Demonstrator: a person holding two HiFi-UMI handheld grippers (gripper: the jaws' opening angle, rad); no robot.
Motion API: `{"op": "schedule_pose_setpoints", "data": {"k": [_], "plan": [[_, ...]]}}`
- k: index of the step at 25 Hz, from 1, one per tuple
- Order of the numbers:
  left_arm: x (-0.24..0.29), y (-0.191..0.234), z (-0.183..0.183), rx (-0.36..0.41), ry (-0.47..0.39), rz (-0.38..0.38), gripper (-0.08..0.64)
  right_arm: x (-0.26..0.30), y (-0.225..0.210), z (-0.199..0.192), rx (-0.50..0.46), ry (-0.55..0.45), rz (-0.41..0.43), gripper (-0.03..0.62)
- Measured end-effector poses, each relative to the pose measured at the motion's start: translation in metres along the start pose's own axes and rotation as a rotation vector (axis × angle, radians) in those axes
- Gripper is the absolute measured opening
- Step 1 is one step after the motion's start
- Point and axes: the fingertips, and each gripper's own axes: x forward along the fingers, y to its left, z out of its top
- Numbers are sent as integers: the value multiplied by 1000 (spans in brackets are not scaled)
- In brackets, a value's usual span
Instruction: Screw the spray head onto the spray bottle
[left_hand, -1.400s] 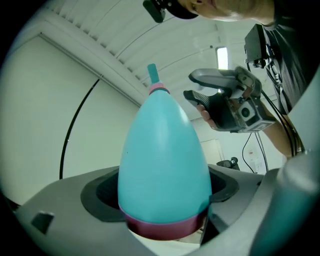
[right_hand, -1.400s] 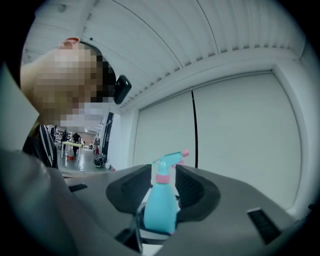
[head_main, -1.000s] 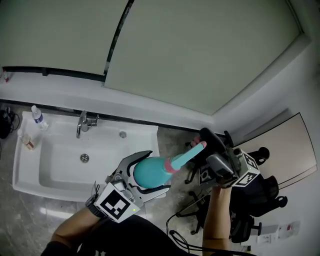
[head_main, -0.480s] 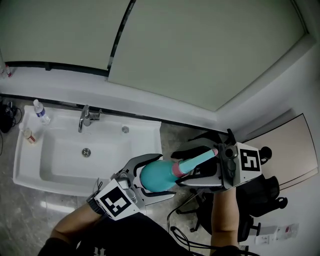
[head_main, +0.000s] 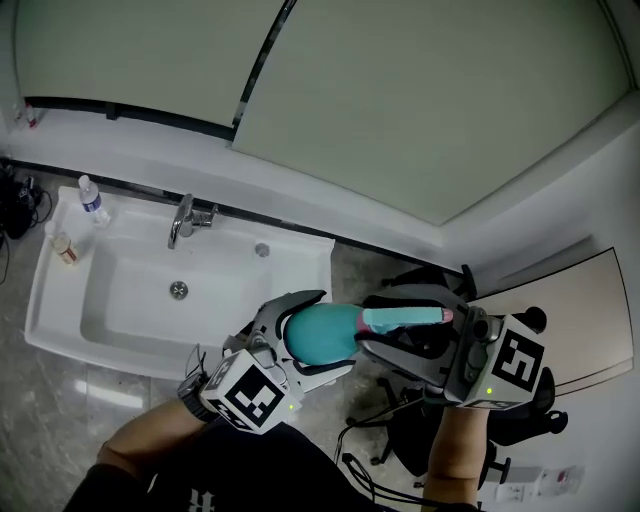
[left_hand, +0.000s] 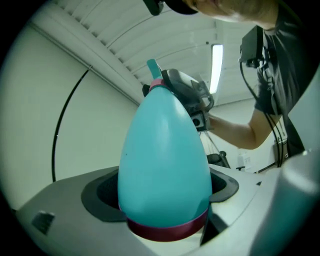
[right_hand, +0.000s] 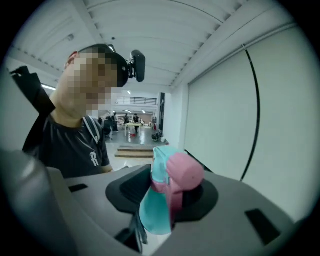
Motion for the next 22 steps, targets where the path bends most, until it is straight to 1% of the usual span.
{"op": "schedule_pose_setpoints", "data": {"k": [1, 3, 6, 9, 11, 13, 15, 17, 19, 22], "plan": [[0, 5, -5, 15, 26, 35, 439, 0, -4, -5, 10, 27, -48, 145], [-2, 12, -12, 29, 55, 88, 439, -1, -13, -17, 64, 59, -136, 146], [-2, 21, -19, 33, 84, 158, 437, 0, -25, -24, 163, 47, -262, 146], [0, 35, -34, 66, 138, 260, 439, 3, -40, -37, 248, 62, -396, 146], [2, 47, -49, 83, 180, 333, 439, 6, -54, -51, 340, 63, -480, 145], [7, 55, -66, 82, 226, 380, 439, 7, -70, -68, 441, 52, -571, 146], [15, 60, -82, 53, 254, 382, 439, 7, -83, -83, 512, 40, -652, 146], [21, 60, -89, 7, 252, 357, 439, 7, -90, -94, 555, 33, -698, 146], [24, 58, -92, -38, 236, 331, 439, 6, -89, -98, 570, 31, -719, 147], [25, 57, -92, -72, 214, 316, 439, 2, -83, -96, 553, 29, -726, 149]]}}
